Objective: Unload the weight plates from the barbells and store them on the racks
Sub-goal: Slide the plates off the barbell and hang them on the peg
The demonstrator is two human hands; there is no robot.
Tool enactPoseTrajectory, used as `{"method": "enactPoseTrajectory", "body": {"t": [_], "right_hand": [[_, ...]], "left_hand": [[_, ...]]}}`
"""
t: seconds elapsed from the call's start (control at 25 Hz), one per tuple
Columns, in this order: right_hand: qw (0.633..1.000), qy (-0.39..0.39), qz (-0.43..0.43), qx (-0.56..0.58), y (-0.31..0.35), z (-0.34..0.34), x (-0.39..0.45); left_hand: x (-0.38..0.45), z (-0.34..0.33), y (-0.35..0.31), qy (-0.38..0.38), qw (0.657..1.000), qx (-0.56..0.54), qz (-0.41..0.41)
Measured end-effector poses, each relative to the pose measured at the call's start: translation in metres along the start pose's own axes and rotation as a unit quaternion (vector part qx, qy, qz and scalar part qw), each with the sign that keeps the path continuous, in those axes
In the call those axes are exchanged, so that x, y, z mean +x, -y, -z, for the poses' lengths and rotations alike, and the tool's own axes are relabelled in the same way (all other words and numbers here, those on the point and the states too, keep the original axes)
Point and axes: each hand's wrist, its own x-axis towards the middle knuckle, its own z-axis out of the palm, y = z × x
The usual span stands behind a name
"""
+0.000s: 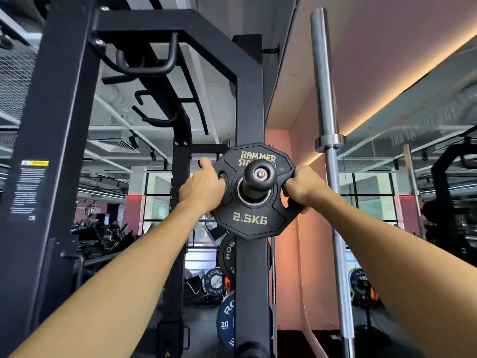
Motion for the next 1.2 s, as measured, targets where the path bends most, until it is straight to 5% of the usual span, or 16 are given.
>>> {"method": "enactPoseTrajectory", "body": {"t": [0.44,0.6,0.8,0.88,1.2], "right_hand": [[0.999,-0.029,0.008,0.031,-0.025,-0.038,0.04],[0.999,-0.025,-0.028,0.011,-0.027,-0.045,0.013],[0.997,0.073,-0.033,0.007,-0.036,-0.052,-0.053],[0.992,0.121,-0.002,-0.02,-0.034,-0.055,-0.09],[0.954,0.28,0.095,0.054,0.037,-0.082,-0.208]], "left_hand": [[0.024,-0.039,0.009,-0.005,0.999,-0.04,-0.014],[-0.002,-0.034,0.016,0.06,0.998,0.004,-0.036],[-0.068,0.005,0.056,0.213,0.96,0.168,-0.063],[-0.104,0.028,0.076,0.252,0.955,0.149,-0.039],[-0.222,0.141,0.122,0.245,0.958,0.112,0.1]]}}
